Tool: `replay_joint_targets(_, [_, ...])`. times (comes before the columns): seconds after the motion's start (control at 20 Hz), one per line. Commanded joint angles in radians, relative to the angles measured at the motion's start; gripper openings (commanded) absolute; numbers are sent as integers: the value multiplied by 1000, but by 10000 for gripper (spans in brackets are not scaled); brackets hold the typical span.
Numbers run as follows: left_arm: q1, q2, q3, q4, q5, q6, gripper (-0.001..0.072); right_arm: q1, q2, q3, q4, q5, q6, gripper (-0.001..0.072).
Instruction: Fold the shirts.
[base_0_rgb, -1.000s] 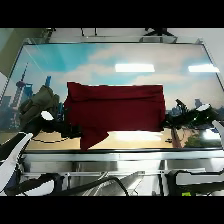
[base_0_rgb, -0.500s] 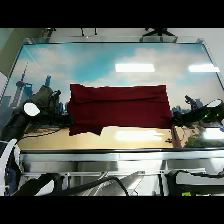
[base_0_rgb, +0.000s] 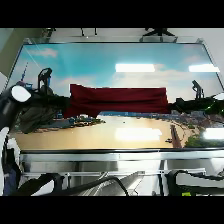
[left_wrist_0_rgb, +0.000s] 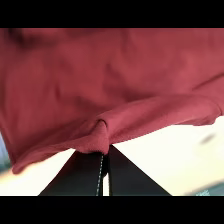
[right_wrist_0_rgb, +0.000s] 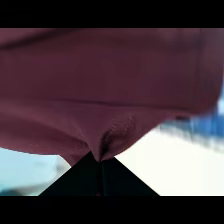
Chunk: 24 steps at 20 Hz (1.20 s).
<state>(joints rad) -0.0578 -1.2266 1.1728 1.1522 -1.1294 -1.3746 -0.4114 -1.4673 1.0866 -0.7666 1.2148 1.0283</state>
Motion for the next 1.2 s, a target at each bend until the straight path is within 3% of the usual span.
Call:
replay_joint_targets(0.0, [0,-242,253,0,3,57,16,75,-87,101,31,-159,-7,21])
replay_joint_targets(0.15, [-1,-462,486,-2,-2,77,17,108,-209,201,32,-249,1,22])
replay_joint_targets(0.45, [-1,-753,739,-1,-35,77,19,134,-373,290,48,-266,-10,32])
replay_joint_targets(0.5, [-1,-783,766,-1,-48,77,103,132,-373,291,45,-269,-12,130])
replay_joint_targets(0.55, [0,-809,800,-1,-64,76,592,125,-371,304,30,-266,-13,307])
replay_joint_targets(0.6, [2,-824,826,0,-66,68,676,116,-366,329,8,-251,-13,343])
replay_joint_targets(0.7, [13,-827,870,6,-76,68,675,100,-360,396,-79,-240,-9,349])
replay_joint_targets(0.8, [30,-808,882,6,-86,63,674,87,-362,435,-171,-251,48,641])
replay_joint_targets(0.95, [52,-777,882,-16,-148,5,674,88,-399,439,-186,-238,96,641])
replay_joint_targets(1.15, [58,-772,882,-93,-246,5,672,104,-466,439,-80,-164,58,636])
